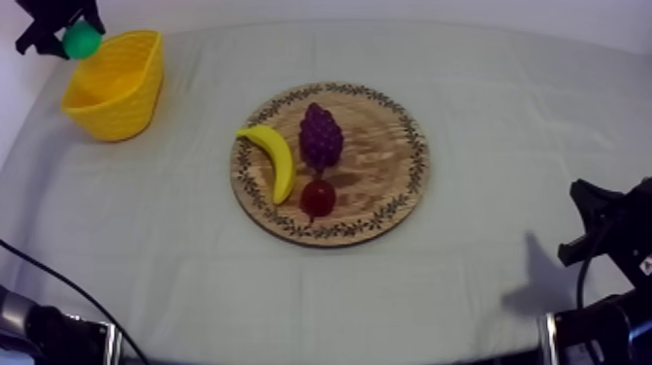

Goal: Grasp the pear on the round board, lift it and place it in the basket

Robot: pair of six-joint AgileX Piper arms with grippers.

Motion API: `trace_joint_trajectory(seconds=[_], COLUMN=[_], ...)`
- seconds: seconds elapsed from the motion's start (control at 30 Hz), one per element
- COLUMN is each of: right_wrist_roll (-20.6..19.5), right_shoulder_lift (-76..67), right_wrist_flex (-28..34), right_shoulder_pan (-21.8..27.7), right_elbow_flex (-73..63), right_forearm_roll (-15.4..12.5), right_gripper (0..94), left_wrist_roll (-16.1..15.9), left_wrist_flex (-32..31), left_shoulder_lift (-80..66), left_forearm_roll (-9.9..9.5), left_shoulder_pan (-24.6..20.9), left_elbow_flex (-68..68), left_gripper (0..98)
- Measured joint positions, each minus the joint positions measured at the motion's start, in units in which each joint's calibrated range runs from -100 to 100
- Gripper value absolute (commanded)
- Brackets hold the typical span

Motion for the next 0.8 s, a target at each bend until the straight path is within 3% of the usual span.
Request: trace_joint_trajectory(seconds=[0.8], right_wrist_roll=[0.0], right_shoulder_lift=[0.0], right_wrist_flex=[0.0], right_shoulder_pan=[0.0], right_elbow_flex=[0.0], right_forearm_roll=[0.0], right_gripper=[0.4], left_wrist_roll=[-2.1], left_wrist_flex=[-3.0], left_shoulder_lift=[29.9], left_forearm_roll=[0.96], left_shoulder_pan=[-1.9], left_elbow_flex=[-21.5], left_gripper=[47.0])
